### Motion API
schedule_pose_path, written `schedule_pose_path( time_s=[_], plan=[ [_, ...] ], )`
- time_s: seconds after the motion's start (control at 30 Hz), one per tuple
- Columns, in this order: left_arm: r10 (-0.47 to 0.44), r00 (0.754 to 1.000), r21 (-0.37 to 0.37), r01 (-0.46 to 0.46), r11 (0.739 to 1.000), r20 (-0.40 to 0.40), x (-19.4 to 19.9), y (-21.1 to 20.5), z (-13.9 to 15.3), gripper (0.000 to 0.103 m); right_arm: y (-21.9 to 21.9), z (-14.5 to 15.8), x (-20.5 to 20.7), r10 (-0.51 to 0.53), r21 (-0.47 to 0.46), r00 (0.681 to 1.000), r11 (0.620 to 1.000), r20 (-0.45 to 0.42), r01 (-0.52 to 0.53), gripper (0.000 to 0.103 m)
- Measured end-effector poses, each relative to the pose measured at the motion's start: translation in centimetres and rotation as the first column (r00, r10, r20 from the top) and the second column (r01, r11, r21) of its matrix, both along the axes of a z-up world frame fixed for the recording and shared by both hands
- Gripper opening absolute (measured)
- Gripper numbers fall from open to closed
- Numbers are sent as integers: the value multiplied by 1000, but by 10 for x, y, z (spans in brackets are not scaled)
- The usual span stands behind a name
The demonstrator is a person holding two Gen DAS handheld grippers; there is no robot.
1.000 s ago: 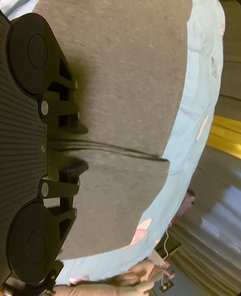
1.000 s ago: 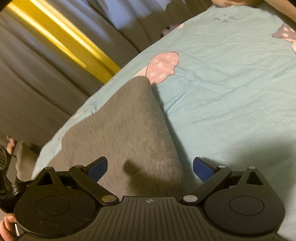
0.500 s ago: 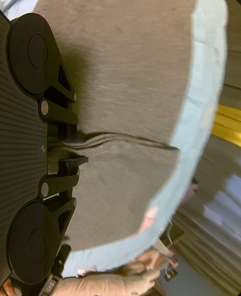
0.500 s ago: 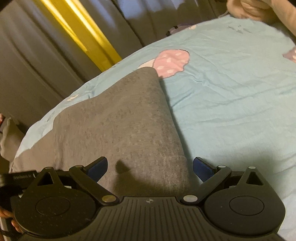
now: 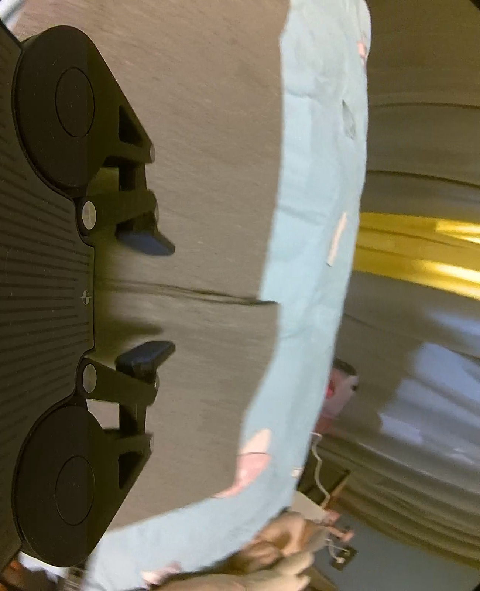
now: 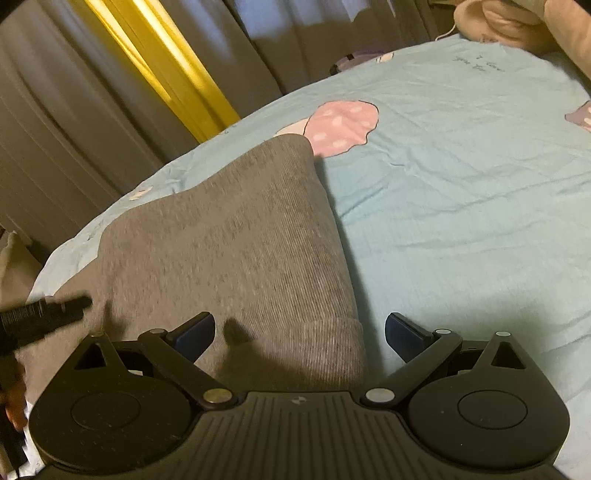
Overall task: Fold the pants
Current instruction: 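Open both tools and smooth the folded pants flat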
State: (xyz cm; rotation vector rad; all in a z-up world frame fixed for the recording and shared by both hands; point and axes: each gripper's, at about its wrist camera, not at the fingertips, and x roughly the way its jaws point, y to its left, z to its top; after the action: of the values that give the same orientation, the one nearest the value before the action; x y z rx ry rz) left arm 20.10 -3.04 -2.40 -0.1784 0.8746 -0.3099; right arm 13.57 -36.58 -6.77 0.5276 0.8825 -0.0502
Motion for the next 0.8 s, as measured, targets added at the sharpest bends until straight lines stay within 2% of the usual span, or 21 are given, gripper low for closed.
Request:
schedule_pose_path(
  time_s=[0.1,0.2,0.23,0.27,0.3,0.33,0.43,0.5,0.57,0.6,0.63,0.73,0.8],
  plan=[
    [37,999,-17,-38,999,-30,34,-9,-8,64,-1,-4,3,-3,11,1000,1000,-8,3,99],
    [72,990,-61,-80,995,-121,59,-12,-26,64,-4,-7,4,-17,27,1000,999,-13,17,99],
    [74,988,-92,-88,992,-138,63,-11,-30,60,-5,-7,4,-23,28,1000,999,-14,23,99],
    [68,987,-123,-86,989,-144,67,-12,-32,39,-6,-8,4,-28,28,1000,999,-13,29,99],
    [45,988,-148,-67,987,-148,69,-14,-32,30,-6,-9,5,-30,32,999,999,-14,31,99],
    [43,990,-133,-61,989,-131,70,-17,-29,24,-7,-10,5,-32,34,999,999,-14,33,99],
    [21,999,-28,-22,999,-33,62,-29,-17,20,-8,-10,4,-38,40,999,998,-1,38,99],
    [24,1000,69,-24,997,-3,57,-33,-19,27,-9,-9,2,-44,43,999,998,8,44,99],
    [37,999,204,-43,978,34,55,-41,-22,65,-10,-10,3,-50,39,999,998,5,50,99],
    [47,997,252,-60,966,56,49,-44,-21,71,-10,-10,3,-52,34,999,998,-2,52,99],
    [47,996,274,-65,960,71,43,-45,-18,73,-10,-9,3,-56,30,998,998,-3,56,99],
    [25,999,224,-33,974,39,26,-37,-6,74,-9,-5,0,-71,4,997,997,15,71,99],
    [43,998,212,-52,976,44,12,-30,0,78,-4,-1,-1,-64,-30,997,997,30,65,99]
  ],
)
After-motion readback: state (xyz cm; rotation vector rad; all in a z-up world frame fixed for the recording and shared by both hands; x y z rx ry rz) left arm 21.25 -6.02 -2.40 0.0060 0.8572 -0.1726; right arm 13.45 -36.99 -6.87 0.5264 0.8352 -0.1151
